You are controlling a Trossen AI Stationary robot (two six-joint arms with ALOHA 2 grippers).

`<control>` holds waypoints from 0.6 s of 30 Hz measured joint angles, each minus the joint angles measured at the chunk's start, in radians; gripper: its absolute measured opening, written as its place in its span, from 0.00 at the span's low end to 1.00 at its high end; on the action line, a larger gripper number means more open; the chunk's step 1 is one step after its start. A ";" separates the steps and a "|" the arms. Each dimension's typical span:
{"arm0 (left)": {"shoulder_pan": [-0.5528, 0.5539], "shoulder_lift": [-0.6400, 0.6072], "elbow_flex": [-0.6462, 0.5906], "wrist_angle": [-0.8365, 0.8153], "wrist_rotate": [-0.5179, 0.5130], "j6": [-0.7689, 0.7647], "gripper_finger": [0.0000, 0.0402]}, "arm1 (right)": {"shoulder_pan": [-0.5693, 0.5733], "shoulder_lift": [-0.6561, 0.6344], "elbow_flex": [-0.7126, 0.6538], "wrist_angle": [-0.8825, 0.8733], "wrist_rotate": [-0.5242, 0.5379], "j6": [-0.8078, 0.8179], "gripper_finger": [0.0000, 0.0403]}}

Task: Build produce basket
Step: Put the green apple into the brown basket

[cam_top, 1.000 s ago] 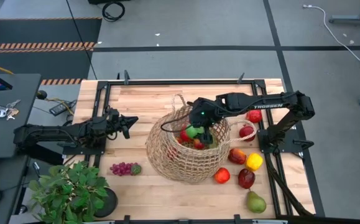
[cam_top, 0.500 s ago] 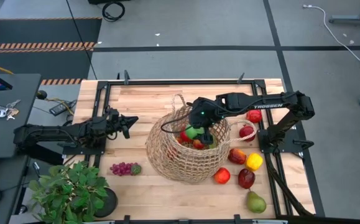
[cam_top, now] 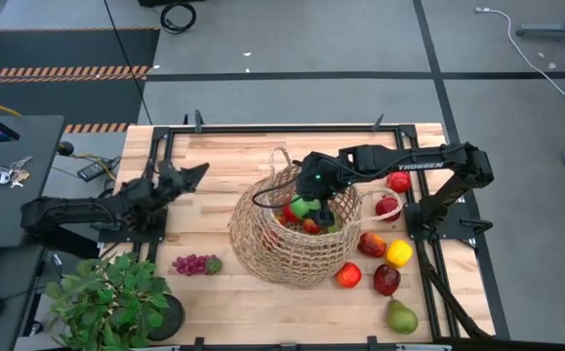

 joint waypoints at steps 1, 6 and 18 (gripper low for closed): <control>0.006 0.001 0.023 -0.002 0.015 0.027 0.08 | -0.001 0.000 0.000 0.000 0.000 0.000 0.99; 0.019 0.093 0.223 -0.022 0.075 0.280 0.07 | -0.018 0.000 0.000 -0.001 0.000 0.000 0.99; 0.013 0.520 0.746 -0.459 0.204 0.431 0.07 | -0.063 -0.067 0.002 -0.025 -0.024 0.053 0.99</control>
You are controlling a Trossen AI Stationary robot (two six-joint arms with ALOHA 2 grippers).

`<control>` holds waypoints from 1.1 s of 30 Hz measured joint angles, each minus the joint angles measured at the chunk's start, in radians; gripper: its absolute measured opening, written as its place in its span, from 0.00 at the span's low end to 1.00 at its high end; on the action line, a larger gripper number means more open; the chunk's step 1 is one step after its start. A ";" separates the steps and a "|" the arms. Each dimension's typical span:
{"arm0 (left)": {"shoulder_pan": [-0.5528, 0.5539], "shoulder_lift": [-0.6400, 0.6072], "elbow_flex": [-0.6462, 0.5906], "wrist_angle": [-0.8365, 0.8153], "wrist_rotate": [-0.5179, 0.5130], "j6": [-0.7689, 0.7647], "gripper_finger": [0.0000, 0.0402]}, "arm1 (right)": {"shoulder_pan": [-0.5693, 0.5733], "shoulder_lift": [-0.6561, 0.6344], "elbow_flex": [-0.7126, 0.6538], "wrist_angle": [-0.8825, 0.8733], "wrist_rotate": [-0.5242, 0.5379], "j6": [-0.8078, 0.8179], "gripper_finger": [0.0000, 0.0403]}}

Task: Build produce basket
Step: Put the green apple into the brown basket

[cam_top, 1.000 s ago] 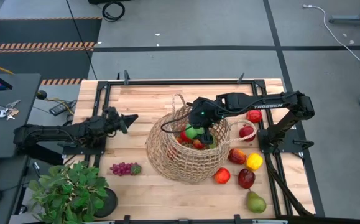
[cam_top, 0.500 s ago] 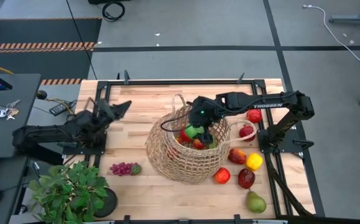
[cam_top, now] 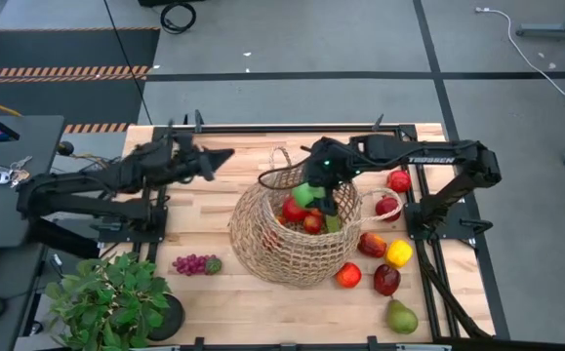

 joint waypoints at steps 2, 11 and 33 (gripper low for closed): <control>-0.008 0.073 0.080 -0.079 0.021 0.003 0.06 | -0.001 -0.031 0.000 0.000 0.000 0.018 0.99; -0.057 0.372 0.478 -0.208 0.041 0.241 0.03 | -0.006 -0.137 0.000 0.000 0.032 0.063 0.99; -0.157 0.796 0.911 -0.413 0.051 0.381 0.03 | -0.005 -0.196 0.000 0.072 0.028 0.133 0.99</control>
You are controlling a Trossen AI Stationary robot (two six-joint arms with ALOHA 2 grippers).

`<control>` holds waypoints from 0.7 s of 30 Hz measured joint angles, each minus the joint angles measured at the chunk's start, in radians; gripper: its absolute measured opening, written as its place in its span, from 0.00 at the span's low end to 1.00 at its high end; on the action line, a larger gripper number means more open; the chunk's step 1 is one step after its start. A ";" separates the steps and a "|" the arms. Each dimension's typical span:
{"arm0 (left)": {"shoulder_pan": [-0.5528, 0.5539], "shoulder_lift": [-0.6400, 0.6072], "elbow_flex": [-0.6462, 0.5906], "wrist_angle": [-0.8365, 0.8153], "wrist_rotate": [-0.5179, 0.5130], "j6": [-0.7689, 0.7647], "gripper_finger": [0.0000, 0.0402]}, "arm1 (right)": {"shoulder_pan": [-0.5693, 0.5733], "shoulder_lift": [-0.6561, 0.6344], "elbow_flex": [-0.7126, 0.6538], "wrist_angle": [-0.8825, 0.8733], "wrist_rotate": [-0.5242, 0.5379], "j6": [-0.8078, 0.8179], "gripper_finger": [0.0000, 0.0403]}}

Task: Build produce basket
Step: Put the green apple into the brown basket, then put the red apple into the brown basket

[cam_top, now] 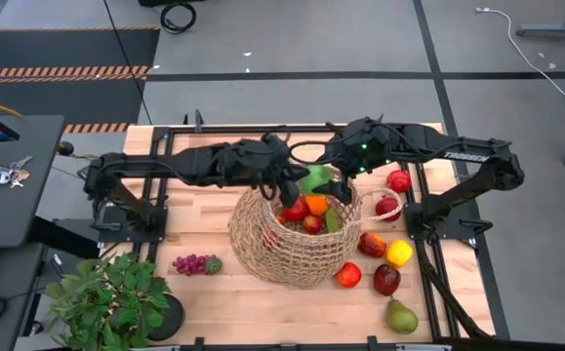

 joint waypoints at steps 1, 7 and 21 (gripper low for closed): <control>-0.002 0.006 0.000 -0.009 0.001 -0.004 0.03 | 0.002 -0.002 0.000 0.016 -0.002 0.000 0.99; -0.014 0.033 0.001 -0.010 0.007 -0.007 0.03 | 0.003 -0.009 0.000 0.073 -0.046 0.024 0.99; -0.008 -0.021 -0.001 -0.029 0.052 -0.012 0.03 | -0.055 -0.091 -0.001 0.036 -0.046 0.041 0.99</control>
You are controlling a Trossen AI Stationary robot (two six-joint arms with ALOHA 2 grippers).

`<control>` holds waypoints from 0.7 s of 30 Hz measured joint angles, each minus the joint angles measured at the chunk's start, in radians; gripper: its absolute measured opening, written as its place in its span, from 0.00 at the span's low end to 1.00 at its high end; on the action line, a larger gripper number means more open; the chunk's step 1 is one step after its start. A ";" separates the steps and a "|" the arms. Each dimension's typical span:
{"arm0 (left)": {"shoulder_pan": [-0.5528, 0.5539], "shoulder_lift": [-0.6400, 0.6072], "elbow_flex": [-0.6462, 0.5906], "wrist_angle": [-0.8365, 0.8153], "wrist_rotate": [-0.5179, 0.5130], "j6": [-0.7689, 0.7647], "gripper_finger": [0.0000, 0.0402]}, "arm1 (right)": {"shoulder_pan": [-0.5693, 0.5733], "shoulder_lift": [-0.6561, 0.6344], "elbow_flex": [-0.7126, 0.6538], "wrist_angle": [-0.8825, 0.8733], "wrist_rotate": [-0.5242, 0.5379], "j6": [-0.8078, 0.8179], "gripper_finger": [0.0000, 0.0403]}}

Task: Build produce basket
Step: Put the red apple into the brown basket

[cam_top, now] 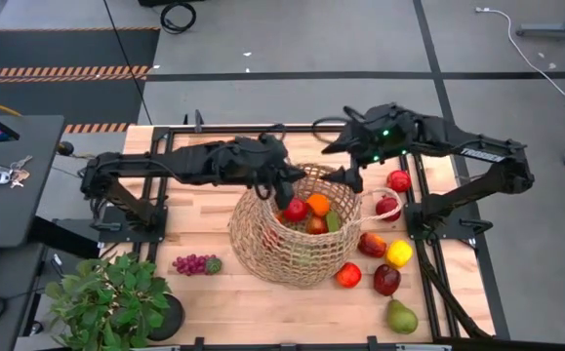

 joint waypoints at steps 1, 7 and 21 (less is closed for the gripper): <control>-0.002 -0.013 0.001 0.016 -0.010 0.019 0.03 | -0.011 -0.013 0.000 -0.003 0.011 -0.001 0.98; -0.010 -0.083 0.001 -0.055 -0.125 0.087 0.03 | -0.048 -0.090 0.000 -0.032 0.029 0.005 0.96; -0.061 -0.434 -0.508 0.307 -0.187 0.008 0.03 | 0.116 -0.221 0.002 -0.134 -0.107 0.184 0.94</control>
